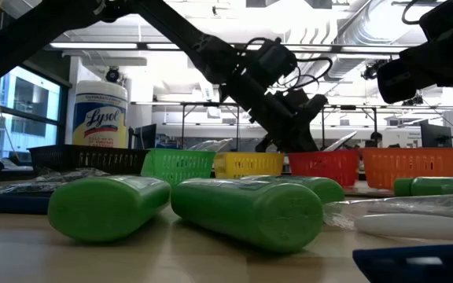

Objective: Pick & Place Travel size toiletries
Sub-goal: Put the black hair comb into the red bin

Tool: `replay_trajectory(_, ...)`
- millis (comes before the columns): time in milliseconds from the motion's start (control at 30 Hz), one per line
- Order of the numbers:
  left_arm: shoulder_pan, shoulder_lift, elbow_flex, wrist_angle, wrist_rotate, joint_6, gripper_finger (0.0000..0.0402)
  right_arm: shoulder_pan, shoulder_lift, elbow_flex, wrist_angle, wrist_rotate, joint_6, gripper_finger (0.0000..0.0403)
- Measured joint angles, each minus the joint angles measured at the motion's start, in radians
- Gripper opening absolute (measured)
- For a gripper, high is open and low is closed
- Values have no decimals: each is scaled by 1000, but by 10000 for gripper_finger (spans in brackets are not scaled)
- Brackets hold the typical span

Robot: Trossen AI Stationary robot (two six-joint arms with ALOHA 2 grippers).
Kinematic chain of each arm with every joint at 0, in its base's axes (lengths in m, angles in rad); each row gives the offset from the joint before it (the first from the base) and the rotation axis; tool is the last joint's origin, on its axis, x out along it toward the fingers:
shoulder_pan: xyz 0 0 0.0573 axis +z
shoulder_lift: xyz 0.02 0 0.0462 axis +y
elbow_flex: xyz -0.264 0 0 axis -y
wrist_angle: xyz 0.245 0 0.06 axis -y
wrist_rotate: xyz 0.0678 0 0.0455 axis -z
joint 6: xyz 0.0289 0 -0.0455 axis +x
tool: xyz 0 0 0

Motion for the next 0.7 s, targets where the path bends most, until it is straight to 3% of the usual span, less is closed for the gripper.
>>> replay_trajectory(700, -1, 1, 0, 10, 1, -51, 0, 0, 0, 0, 0, 1, 0, 3)
